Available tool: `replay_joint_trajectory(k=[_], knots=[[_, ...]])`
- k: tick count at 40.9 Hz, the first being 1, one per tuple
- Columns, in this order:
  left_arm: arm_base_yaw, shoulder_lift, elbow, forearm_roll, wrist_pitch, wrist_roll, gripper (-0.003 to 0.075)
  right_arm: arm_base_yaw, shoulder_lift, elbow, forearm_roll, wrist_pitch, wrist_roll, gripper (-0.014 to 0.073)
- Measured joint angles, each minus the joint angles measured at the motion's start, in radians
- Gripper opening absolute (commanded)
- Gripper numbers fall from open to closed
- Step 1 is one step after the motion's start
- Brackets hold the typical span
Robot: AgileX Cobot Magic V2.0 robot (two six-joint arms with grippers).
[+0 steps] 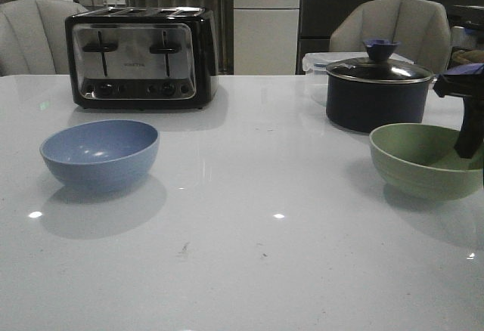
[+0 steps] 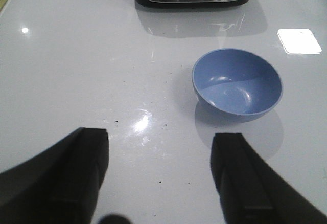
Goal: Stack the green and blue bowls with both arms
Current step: 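Lower the right gripper into the pale green bowl and grip its rim, then drag the green bowl with the right gripper toward the table centre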
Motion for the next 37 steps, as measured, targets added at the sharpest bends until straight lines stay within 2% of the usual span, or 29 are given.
replay_joint_trajectory(k=[6, 16, 21, 30, 37], knots=[[0.000, 0.000, 0.000, 0.000, 0.000, 0.000, 0.0497, 0.000, 0.000, 0.000, 0.000, 0.011, -0.004, 0.0112], [0.000, 0.000, 0.000, 0.000, 0.000, 0.000, 0.0497, 0.044, -0.039, 0.000, -0.005, 0.027, -0.057, 0.0108], [0.000, 0.000, 0.000, 0.000, 0.000, 0.000, 0.0497, 0.140, -0.087, -0.003, -0.006, 0.030, -0.090, 0.0108], [0.000, 0.000, 0.000, 0.000, 0.000, 0.000, 0.0497, 0.395, -0.099, -0.041, -0.012, 0.035, -0.099, 0.0108], [0.000, 0.000, 0.000, 0.000, 0.000, 0.000, 0.0497, 0.527, -0.099, -0.056, -0.012, 0.035, -0.099, 0.0108]])
